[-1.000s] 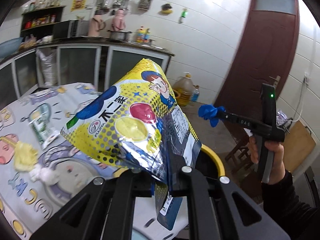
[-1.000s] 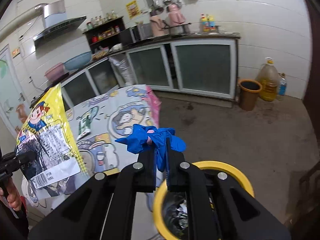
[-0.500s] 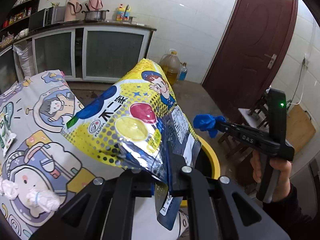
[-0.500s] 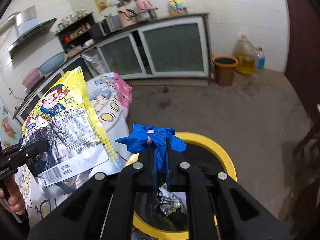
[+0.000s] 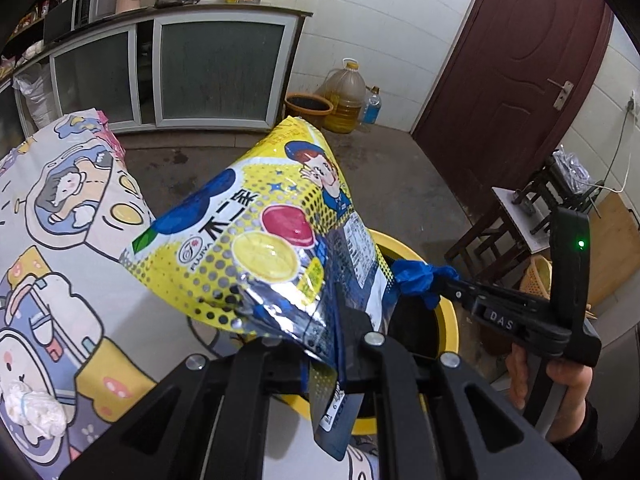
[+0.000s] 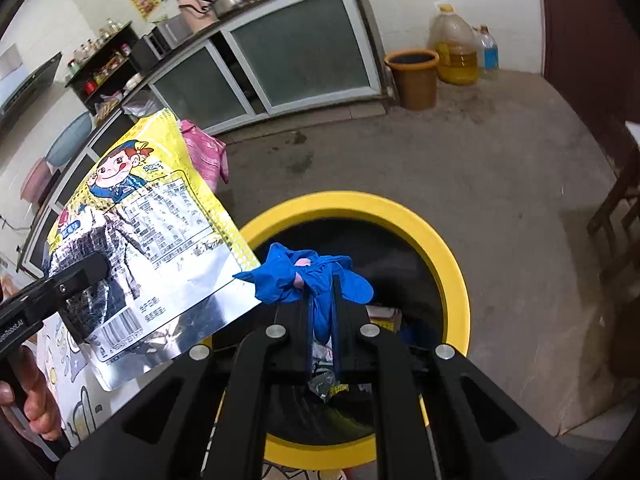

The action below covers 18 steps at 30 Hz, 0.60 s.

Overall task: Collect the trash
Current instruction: 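Carry the snack bag and blue glove over the bin and open both tools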

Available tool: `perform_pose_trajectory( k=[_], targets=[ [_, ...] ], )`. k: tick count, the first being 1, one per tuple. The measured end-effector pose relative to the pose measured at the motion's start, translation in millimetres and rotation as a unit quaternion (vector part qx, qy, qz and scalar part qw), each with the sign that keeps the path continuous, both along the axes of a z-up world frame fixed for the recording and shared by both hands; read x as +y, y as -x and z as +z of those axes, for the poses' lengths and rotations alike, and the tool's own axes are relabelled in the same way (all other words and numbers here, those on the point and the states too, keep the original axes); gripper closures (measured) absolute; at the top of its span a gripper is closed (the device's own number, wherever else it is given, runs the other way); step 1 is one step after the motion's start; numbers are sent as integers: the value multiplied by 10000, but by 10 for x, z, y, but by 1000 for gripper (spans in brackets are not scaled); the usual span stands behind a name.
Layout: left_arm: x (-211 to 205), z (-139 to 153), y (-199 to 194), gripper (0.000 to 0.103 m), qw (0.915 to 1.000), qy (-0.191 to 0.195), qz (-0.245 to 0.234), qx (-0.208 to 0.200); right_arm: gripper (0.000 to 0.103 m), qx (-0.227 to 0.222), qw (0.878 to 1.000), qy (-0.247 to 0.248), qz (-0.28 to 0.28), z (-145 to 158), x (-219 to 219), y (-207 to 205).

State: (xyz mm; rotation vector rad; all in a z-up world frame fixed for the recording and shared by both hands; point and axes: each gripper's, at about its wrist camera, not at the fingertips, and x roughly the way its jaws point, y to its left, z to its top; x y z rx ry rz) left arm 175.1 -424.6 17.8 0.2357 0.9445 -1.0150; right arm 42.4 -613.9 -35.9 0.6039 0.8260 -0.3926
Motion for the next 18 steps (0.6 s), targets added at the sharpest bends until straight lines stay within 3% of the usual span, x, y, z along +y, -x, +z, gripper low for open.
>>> perform_pose_trajectory(
  k=[6,8,9,10,12,15,18],
  targets=[
    [-151,-98,10,92,9999,-49,-25,108,94,22,9999,-104,-61,-46,-30,63],
    [-161,-107,1,77,9999,-10,-5,134,91,12,9997,-225,-67,-56,-59,89],
    [-160,-106,0,54,9999,7,36,136,83,40,9997,-214,-90,-48,-68,88],
    [-141,-97,-1,39,9999,64,113,110,66,64,9997,-177,-135,-38,-89,90],
    [-111,-70,18,32,9998,121,170,5,41,-94,9994,-217,-256,-11,-116,156],
    [-25,-47,-26,12,9990,124,420,-101,43,-69,9992,-153,-356,19,-135,214],
    [89,-22,-95,9,9979,160,616,-95,43,-96,9991,-102,-409,50,-157,261]
  ],
)
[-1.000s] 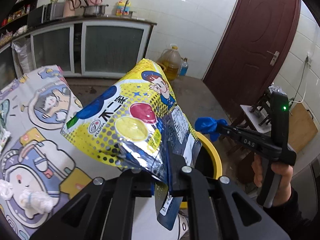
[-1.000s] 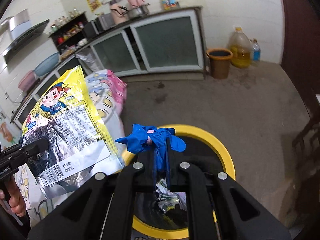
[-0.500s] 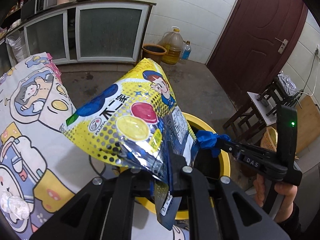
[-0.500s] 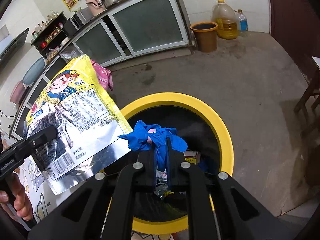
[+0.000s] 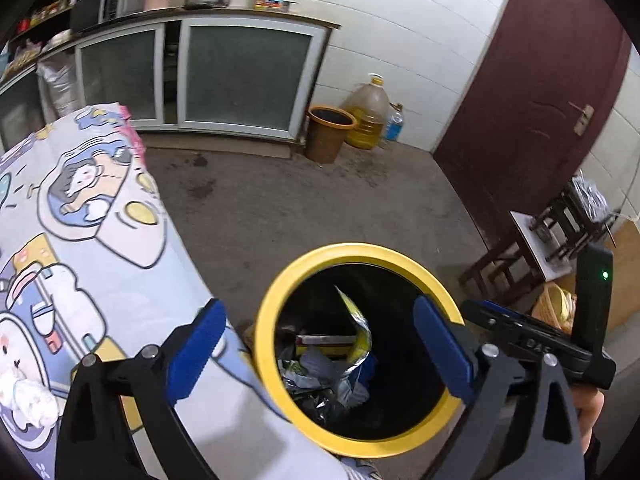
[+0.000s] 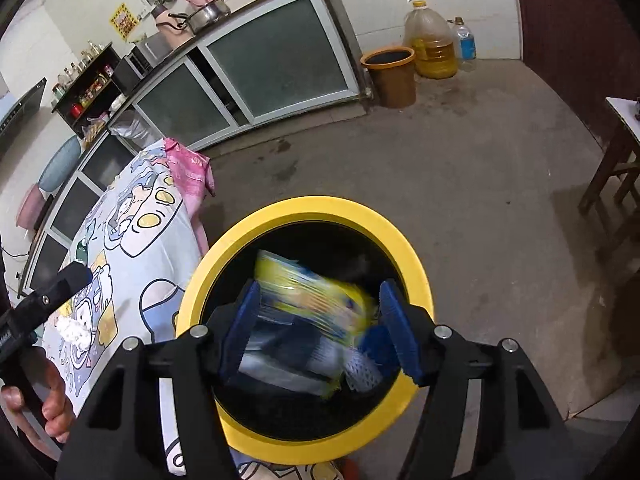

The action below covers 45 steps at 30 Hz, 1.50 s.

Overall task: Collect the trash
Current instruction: 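Carry the snack bag and blue glove over the bin and open both tools, then grasp the yellow cabbage leaf with the left tool while the right tool grasps the white cloth bundle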

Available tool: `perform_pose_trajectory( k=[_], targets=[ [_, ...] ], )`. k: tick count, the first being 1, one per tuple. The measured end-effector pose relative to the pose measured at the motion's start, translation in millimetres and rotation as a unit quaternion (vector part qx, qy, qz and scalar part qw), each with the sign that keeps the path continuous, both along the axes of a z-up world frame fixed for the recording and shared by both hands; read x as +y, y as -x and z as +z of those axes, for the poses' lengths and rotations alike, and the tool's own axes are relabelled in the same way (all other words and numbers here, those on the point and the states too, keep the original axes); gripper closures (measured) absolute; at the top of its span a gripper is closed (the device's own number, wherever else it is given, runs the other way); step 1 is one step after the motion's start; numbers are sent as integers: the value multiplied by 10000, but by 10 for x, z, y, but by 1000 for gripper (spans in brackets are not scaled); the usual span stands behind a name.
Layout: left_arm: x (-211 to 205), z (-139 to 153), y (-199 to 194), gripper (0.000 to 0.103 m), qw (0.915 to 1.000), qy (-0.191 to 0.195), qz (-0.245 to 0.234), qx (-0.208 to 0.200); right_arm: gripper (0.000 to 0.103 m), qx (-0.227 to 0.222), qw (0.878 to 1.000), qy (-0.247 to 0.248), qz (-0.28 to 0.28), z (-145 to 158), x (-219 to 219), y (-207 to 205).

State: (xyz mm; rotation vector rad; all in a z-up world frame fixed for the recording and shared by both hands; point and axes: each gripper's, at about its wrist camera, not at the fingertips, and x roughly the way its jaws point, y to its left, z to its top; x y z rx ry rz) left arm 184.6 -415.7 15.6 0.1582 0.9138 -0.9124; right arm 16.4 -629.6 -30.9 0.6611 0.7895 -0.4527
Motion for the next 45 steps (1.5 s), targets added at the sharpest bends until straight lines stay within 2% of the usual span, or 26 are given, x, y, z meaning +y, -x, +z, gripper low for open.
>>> perform_pose_trajectory(
  k=[6,10,16,21,24,30,34,40,45],
  targets=[
    [288,141,-107,8,9991,-42,282,-317,46,-88,9999,84,77,63,49,12],
    [643,294,-222,8,9975,-10,470,-537,46,-242,9989,215,341,182,206,-91],
    [1424,393,-487,8,9940,-40,825,-710,46,-472,9929,479,976,375,618,-433],
    [2238,405,-706,8,9871,-211,1295,-919,46,-546,9837,636,1593,456,1073,-797],
    [2656,386,-841,8,9831,-345,1533,-941,46,-579,9739,725,2072,496,1393,-1051],
    [3521,368,-1266,8,9719,-655,1978,-1097,46,-594,9375,797,3334,501,2263,-1602],
    [3891,294,-1577,8,9641,-804,2292,-1068,46,-503,9167,822,3878,434,2742,-1900],
    [4068,62,-2123,8,9594,-1024,2511,-777,46,-238,8895,1127,4421,295,3276,-2284],
    [3952,-139,-2449,8,9619,-1107,2447,-516,46,-69,8749,1286,4668,187,3478,-2501]
  ],
)
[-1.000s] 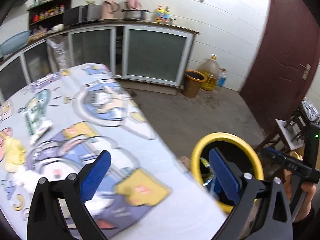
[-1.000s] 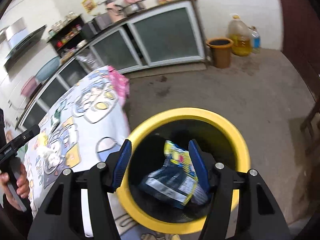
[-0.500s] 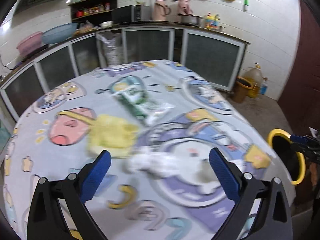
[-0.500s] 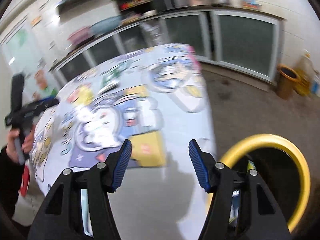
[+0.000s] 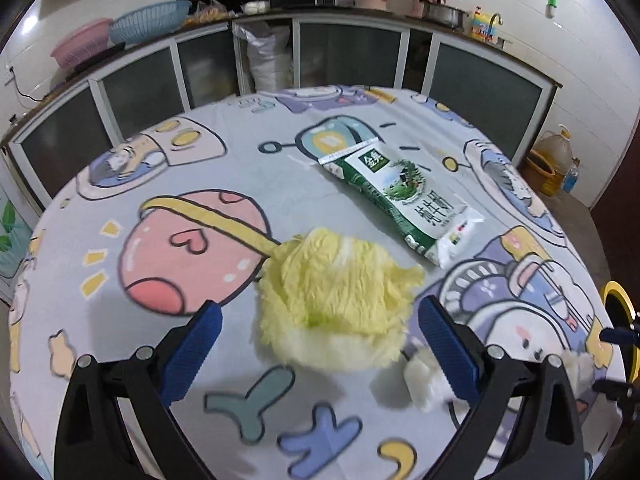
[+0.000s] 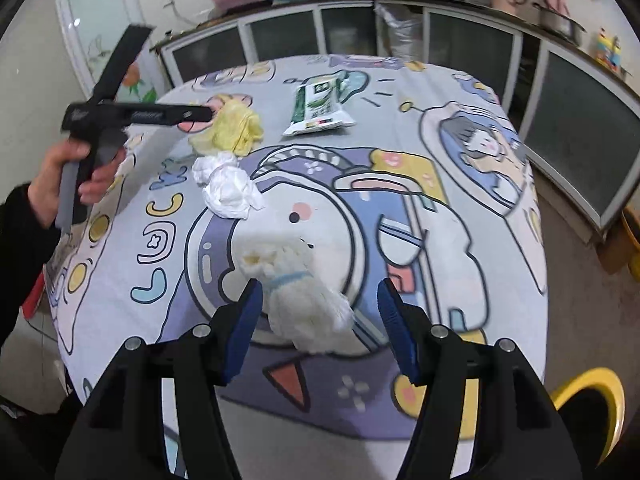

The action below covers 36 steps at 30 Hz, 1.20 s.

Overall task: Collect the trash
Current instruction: 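Grasp the yellow cabbage leaf with the left tool while the right tool grasps the white cloth bundle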

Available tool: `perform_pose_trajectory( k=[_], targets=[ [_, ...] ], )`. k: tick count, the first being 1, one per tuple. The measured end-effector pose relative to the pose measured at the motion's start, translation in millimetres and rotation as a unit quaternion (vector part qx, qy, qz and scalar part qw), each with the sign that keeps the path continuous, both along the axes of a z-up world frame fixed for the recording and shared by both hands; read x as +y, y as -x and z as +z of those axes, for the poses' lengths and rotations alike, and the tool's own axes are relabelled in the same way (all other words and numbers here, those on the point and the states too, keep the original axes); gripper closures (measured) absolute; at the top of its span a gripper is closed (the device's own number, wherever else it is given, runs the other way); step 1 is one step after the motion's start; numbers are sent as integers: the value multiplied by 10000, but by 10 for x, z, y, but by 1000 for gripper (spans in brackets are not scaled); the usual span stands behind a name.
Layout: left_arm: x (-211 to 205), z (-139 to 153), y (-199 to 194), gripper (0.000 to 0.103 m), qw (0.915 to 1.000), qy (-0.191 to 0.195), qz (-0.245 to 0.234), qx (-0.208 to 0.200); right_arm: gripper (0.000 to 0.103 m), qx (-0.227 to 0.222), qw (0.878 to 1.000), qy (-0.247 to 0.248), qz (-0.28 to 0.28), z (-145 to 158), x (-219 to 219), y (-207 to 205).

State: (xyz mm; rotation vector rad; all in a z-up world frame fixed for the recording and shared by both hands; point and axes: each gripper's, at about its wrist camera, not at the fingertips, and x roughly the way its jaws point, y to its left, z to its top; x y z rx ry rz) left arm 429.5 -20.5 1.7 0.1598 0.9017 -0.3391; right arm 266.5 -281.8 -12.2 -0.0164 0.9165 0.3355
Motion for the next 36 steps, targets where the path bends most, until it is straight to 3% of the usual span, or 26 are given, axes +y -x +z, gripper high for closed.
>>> perform_pose_trajectory(
  k=[8,14,17,20,21,22,24,25,26,28,30,36],
  targets=[
    [-175,-361,-366,8,9987,45,-100,503,46,196,9993,219,228,-159,129,-207],
    [-192,-428,-443,9,9979,176,-111,609,44,225,9993,-42,300,-71,61,-146],
    [-238,-458,-455,11,9978,94,-173,626,40,297,9989,109,354,-83,86,-134],
    [-268,-472,-455,20,9981,-3,-123,606,43,633,9970,146,414,-258,125,-214],
    [-264,-465,-451,27,9982,-7,-87,594,53,673,9968,209,390,-295,136,-223],
    [-261,-455,-445,43,9982,12,-56,595,64,725,9964,224,386,-321,152,-230],
    [-241,-427,-446,68,9981,54,-4,606,71,679,9966,149,440,-271,185,-185],
    [-229,-386,-433,92,9987,-71,106,488,73,619,9971,129,423,-233,189,-163],
    [-201,-347,-430,95,9987,-172,178,441,73,559,9976,67,394,-196,184,-144],
    [-48,-240,-421,97,9976,310,235,571,74,436,9984,-195,314,-47,130,-82],
    [49,-141,-391,97,9975,370,327,515,74,351,9980,-461,252,99,53,-20],
    [365,231,-148,97,9973,452,544,186,74,38,9990,-413,158,410,-17,169]
  ],
)
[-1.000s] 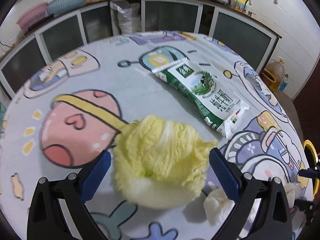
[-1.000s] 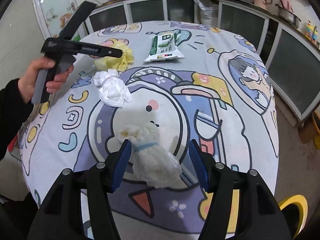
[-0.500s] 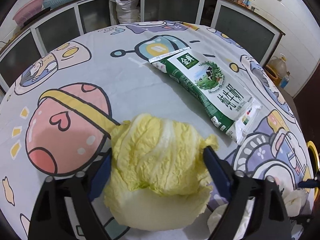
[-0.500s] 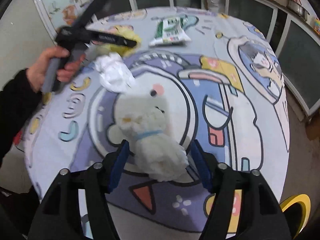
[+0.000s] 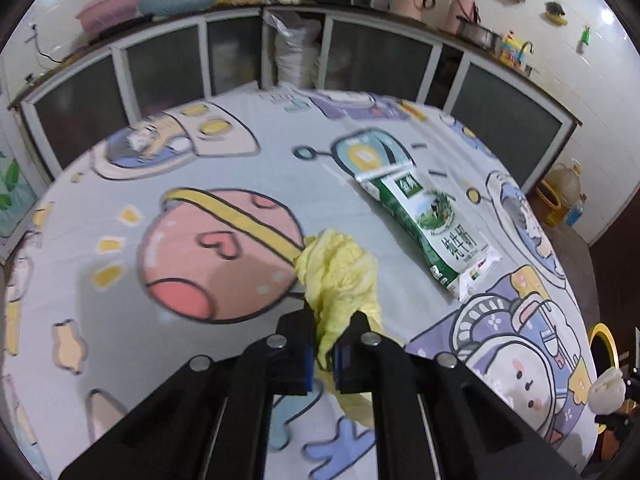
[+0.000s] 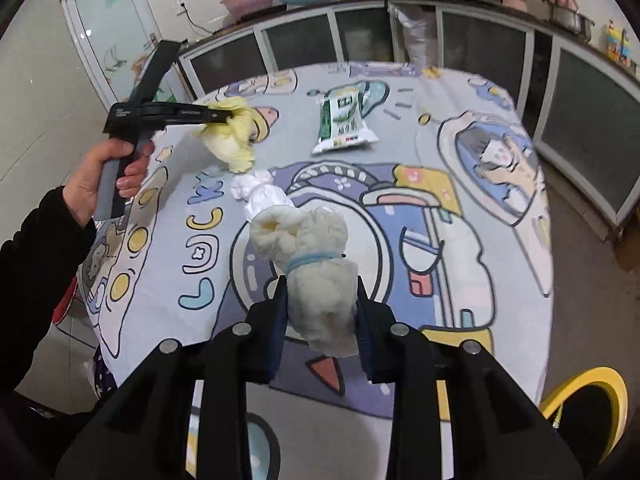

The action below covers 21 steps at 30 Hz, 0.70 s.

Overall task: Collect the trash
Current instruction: 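Grasp the yellow cabbage leaf with the left tool while the right tool grasps the white cloth bundle, then carry the cabbage leaf and cloth bundle over the bin and open both tools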

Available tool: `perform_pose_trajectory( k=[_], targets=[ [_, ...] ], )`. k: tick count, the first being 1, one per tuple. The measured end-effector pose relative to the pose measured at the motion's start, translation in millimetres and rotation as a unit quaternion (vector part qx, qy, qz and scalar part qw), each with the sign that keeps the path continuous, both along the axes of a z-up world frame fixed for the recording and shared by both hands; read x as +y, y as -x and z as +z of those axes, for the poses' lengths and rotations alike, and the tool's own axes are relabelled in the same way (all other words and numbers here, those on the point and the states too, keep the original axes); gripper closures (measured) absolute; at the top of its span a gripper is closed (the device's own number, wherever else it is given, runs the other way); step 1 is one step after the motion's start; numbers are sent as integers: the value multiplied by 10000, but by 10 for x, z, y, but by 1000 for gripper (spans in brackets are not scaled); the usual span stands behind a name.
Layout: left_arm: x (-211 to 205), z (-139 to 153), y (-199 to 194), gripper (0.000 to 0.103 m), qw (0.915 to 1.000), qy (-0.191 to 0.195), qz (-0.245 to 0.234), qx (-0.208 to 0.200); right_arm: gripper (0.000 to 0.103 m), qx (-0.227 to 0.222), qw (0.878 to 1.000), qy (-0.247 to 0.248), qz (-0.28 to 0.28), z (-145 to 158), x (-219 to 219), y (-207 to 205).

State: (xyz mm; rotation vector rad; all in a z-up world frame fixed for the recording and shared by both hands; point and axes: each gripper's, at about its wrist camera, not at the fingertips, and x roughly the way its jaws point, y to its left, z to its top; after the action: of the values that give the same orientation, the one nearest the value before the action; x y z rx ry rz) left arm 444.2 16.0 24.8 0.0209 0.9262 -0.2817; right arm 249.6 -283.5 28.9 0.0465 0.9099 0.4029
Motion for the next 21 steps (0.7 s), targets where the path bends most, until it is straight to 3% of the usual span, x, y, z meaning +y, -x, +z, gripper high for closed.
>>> perform_pose_trajectory(
  k=[6,12,17,21],
  targets=[
    [270,311,384,97,9996,1,142,-254,74,-104,9999,-54,-74,121,-20,239],
    [293,405,828,97,9993,60,2,-364,74,56,9997,-78,-241,-10,-64,415],
    [55,349,1236,97,9984,219,-385,-342,74,212,9981,-53,-573,-149,-205,520],
    [-276,397,1483,97,9954,398,-781,-377,74,111,9966,-14,-816,-85,-380,616]
  ],
)
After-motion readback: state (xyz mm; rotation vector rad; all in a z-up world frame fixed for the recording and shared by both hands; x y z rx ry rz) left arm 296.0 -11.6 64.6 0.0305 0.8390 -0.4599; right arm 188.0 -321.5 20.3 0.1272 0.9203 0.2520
